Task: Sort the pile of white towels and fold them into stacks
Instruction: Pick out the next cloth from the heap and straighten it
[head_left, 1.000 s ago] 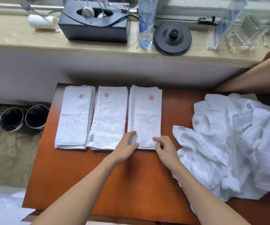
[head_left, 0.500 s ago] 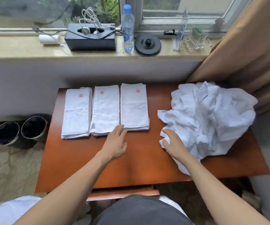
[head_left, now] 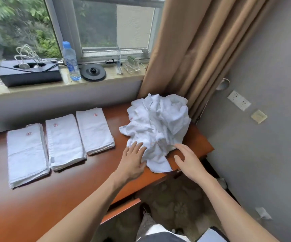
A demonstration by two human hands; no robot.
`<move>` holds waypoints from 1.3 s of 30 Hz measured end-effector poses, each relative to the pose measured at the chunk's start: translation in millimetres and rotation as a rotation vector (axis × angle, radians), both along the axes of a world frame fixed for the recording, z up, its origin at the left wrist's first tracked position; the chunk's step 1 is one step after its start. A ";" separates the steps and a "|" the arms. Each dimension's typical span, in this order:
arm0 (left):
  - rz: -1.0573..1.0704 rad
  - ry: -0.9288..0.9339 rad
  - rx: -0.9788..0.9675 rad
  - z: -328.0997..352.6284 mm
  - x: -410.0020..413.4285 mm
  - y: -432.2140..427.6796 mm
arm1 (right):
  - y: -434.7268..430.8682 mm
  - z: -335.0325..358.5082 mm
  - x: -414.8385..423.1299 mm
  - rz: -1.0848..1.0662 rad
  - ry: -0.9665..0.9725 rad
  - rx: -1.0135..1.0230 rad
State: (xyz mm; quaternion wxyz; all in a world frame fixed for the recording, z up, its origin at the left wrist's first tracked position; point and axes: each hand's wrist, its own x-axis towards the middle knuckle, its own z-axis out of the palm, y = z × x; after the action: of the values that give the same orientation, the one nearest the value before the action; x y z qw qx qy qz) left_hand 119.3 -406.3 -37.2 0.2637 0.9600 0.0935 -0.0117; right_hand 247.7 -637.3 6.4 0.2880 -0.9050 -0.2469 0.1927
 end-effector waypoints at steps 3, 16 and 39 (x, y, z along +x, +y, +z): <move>-0.051 -0.007 0.022 12.7 13.8 -22.0 | -26.9 4.7 2.9 -0.047 -0.004 0.048; -0.021 -0.021 0.023 16.5 176.2 -135.5 | -132.6 -15.1 132.4 -0.080 0.056 0.166; 0.440 -0.007 -0.107 -47.3 343.4 -136.6 | -42.0 -39.4 354.5 0.215 0.273 0.134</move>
State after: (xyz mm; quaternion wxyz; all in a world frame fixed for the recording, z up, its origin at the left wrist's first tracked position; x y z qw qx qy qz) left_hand 462.7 -542.9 -84.5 0.3105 0.9011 0.2992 0.0444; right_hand 602.2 -679.3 -33.0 0.3563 -0.8176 -0.3129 0.3266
